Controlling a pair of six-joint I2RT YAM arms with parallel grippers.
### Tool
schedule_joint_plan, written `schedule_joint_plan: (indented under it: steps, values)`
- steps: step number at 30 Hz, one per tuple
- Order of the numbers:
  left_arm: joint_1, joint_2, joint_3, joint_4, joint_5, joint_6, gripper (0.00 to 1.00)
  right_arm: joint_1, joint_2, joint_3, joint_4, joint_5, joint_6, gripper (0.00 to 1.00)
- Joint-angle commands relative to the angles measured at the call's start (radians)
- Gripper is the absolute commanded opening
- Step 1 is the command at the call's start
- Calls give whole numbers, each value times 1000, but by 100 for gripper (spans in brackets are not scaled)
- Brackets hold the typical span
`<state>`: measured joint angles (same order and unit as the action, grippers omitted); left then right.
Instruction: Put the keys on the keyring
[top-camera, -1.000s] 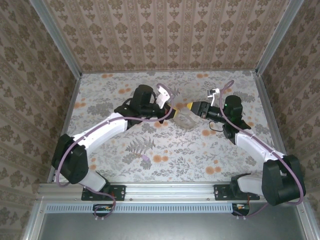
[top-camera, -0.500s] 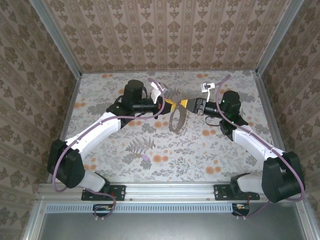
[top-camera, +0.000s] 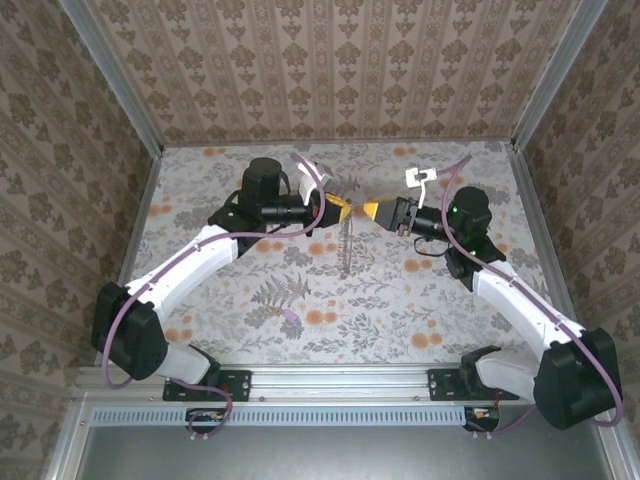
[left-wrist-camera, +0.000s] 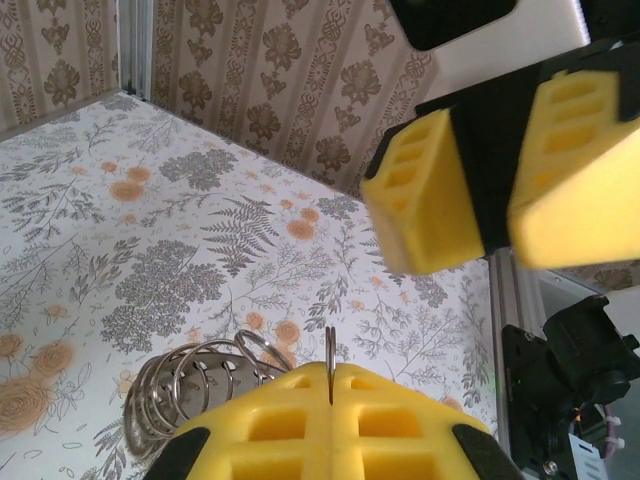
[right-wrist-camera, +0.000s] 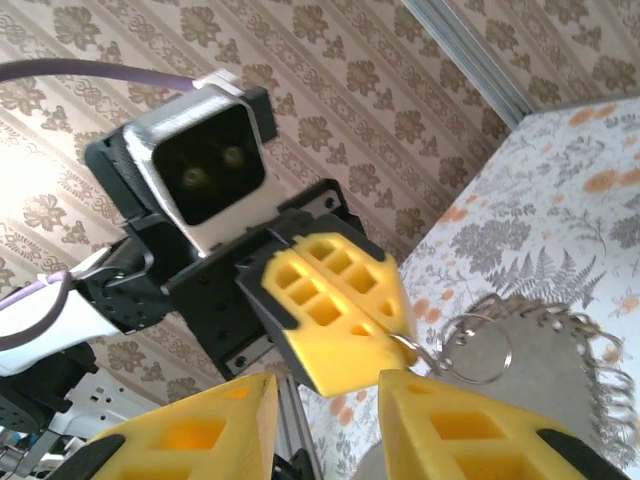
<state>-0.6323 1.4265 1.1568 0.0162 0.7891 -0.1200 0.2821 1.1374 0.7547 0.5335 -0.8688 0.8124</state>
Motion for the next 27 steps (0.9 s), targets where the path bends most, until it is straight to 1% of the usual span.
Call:
schedule_joint_plan:
  steps: [1, 8, 14, 20, 27]
  values:
    - [8, -46, 36, 49, 37, -14, 0, 8, -45, -5, -40, 22, -24, 34]
    - [8, -47, 42, 57, 49, -19, 0, 42, -25, 18, -55, 28, -40, 34]
    - [8, -52, 45, 73, 74, -37, 0, 42, 10, 29, -49, 46, -51, 34]
    - [7, -54, 44, 88, 85, -52, 0, 43, 41, 43, -38, 47, -53, 38]
    - [2, -53, 46, 93, 88, -55, 0, 43, 63, 62, -17, 36, -45, 38]
